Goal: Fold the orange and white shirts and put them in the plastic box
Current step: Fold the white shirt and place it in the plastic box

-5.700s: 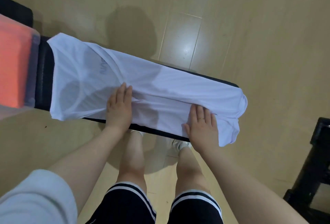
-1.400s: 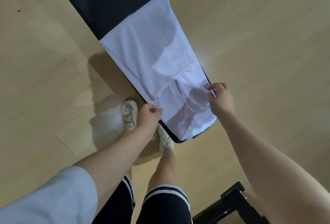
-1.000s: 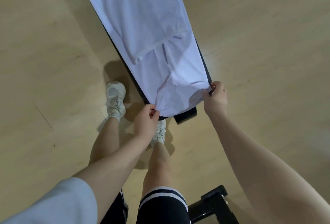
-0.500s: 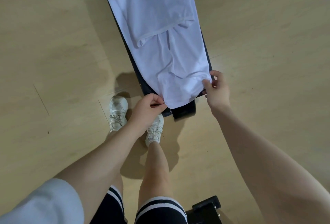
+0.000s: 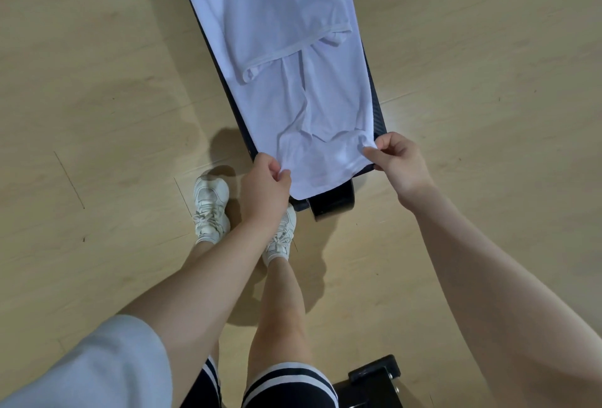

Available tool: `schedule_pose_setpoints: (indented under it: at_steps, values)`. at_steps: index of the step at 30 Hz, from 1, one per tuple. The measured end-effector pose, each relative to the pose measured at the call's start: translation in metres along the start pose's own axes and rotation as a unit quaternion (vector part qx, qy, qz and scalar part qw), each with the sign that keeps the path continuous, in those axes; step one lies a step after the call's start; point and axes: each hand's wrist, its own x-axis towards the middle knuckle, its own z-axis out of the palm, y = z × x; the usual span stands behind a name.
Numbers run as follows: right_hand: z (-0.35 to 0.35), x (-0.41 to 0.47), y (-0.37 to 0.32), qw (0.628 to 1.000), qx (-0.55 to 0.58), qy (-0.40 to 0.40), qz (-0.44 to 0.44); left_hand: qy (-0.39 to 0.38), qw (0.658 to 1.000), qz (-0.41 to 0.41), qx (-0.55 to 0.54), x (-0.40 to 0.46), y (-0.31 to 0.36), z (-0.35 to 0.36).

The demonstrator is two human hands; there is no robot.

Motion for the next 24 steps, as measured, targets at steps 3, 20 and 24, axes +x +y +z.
schedule_pose_setpoints:
  at_steps: [3,20,24]
  values:
    - [-0.001,0.001,-0.002,0.996,-0.039,0.079,-0.016,0.016,0.996,0.068,0.049,-0.001,-0.006,-0.007]
    - [0.044,0.005,-0.001,0.765,-0.549,0.096,-0.323,-0.009,0.962,0.199,0.184,0.022,0.006,0.003]
    - [0.070,0.002,-0.027,0.828,-0.473,0.020,-0.302,-0.048,0.944,0.231,0.231,0.030,0.010,0.010]
